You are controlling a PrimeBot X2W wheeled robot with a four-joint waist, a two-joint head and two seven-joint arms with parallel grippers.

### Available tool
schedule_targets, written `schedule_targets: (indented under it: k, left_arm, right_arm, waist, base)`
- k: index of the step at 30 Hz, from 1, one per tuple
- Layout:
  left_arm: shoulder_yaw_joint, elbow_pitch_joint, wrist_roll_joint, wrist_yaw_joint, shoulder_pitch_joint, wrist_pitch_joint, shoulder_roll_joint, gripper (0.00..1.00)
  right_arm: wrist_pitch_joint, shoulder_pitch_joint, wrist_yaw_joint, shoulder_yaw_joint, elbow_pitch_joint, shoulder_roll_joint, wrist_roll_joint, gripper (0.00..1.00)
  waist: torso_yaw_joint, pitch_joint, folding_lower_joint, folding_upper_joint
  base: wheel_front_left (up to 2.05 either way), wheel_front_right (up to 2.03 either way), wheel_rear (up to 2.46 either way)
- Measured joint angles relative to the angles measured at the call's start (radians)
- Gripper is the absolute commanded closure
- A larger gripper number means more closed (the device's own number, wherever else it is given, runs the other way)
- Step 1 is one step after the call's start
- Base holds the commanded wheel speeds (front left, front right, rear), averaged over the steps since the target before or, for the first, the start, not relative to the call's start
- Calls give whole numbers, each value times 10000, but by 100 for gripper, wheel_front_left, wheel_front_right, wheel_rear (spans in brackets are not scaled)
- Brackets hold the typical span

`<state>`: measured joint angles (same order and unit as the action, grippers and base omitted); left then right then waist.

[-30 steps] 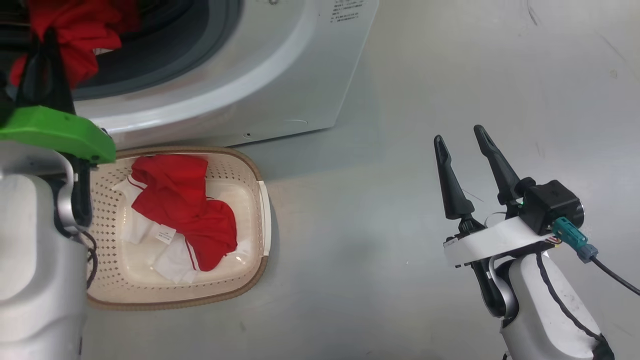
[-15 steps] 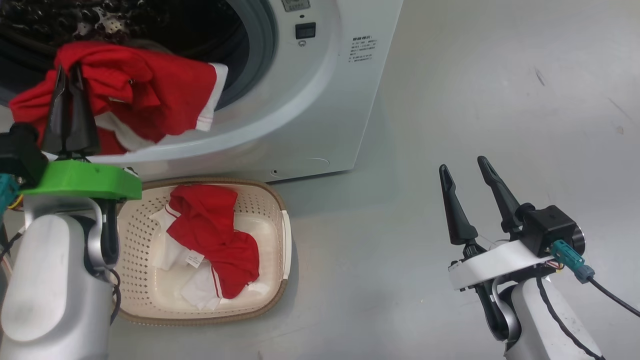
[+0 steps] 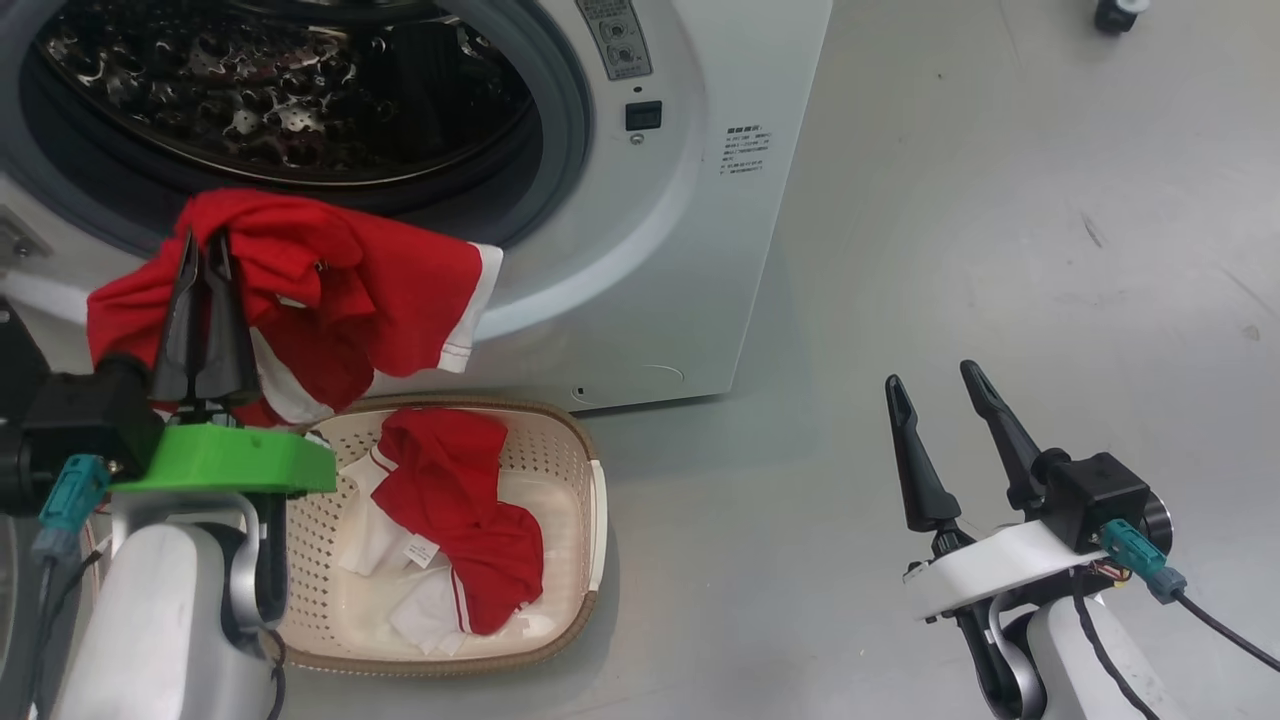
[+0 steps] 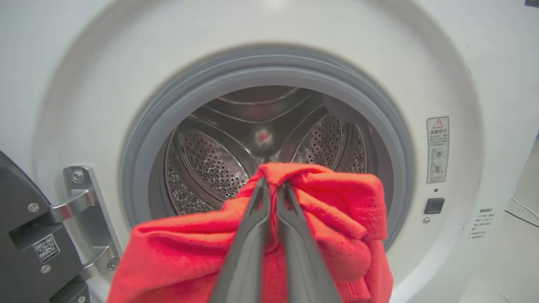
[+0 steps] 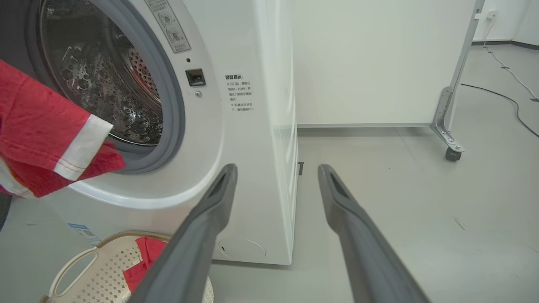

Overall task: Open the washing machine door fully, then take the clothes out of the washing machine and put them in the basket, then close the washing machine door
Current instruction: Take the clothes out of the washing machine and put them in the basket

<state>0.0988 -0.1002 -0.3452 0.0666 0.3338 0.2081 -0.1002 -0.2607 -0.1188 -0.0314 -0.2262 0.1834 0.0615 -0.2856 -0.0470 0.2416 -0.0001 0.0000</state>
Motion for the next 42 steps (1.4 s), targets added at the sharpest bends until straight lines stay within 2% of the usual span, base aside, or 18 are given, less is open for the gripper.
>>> schedule_targets:
  k: [11, 22, 32, 42]
  left_arm:
    - [73, 424, -38, 136, -1003, 121, 278, 100]
    - [297, 27, -198, 255, -1354, 132, 472, 100]
    - [393, -1321, -240, 267, -1210, 125, 495, 100]
    - [295, -3549, -458, 267, 127, -543, 485, 100]
  right_arm:
    - [0, 77, 0, 63, -174, -10, 69, 0]
    - [0, 72, -13, -2, -591, -13, 263, 0]
    - [0, -259, -113, -123, -934, -17, 334, 0]
    - [0, -1082, -236, -230, -1149, -23, 332, 0]
  waist:
    - [155, 3, 0, 0]
    - [182, 693, 0, 0]
    - [-20, 1826, 0, 0]
    - [-406, 3113, 0, 0]
  base:
    - [0, 0, 0]
    - [0, 0, 0]
    - [0, 0, 0]
    - [0, 0, 0]
